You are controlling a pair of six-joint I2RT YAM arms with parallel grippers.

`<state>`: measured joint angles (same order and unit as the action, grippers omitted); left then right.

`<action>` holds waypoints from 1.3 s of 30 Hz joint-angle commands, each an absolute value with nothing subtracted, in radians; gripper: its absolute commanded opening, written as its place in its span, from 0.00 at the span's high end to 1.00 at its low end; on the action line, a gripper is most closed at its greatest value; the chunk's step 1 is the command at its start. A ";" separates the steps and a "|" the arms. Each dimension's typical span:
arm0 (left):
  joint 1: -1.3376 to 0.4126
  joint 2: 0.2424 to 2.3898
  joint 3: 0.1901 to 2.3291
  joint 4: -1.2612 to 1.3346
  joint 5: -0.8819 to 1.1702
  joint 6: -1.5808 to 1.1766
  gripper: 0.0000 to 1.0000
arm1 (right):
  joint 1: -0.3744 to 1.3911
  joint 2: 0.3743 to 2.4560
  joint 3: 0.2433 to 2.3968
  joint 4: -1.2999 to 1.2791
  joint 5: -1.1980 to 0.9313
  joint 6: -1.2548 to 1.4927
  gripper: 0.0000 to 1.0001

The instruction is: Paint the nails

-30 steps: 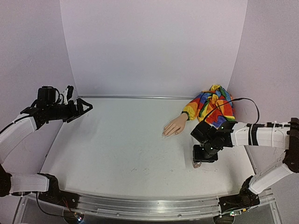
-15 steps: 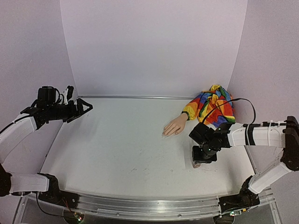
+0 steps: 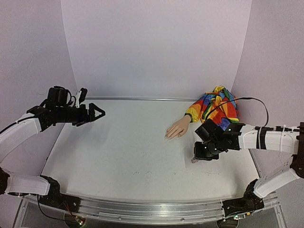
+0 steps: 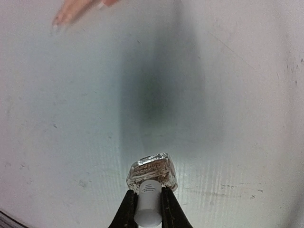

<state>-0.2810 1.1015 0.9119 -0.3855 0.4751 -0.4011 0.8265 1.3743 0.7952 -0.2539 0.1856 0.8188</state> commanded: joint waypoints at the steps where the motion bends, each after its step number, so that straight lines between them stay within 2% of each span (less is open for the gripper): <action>1: -0.445 1.107 0.947 -0.340 0.343 -0.415 0.01 | 0.833 1.300 0.852 -0.090 0.181 0.783 1.00; 7: -0.684 1.079 0.804 -0.071 0.212 -0.292 0.01 | 0.832 1.352 0.912 0.080 -0.020 0.716 1.00; 14: -0.929 1.163 0.693 0.186 0.098 0.050 0.04 | 0.897 1.399 0.970 0.132 -0.149 0.705 1.00; 18: -0.984 1.236 0.668 0.317 0.103 0.158 0.13 | 0.970 1.440 1.040 0.133 -0.147 0.723 1.00; 25: -1.097 1.344 0.701 0.361 0.039 0.323 0.18 | 1.059 1.510 1.142 0.132 -0.102 0.750 1.00; 27: -1.110 1.352 0.700 0.370 0.020 0.340 0.20 | 1.073 1.525 1.156 0.132 -0.099 0.751 1.00; 35: -1.126 1.368 0.687 0.394 0.010 0.338 0.38 | 1.091 1.555 1.180 0.130 -0.095 0.752 1.00; 39: -1.126 1.387 0.687 0.394 -0.021 0.351 0.40 | 1.091 1.554 1.178 0.129 -0.084 0.752 1.00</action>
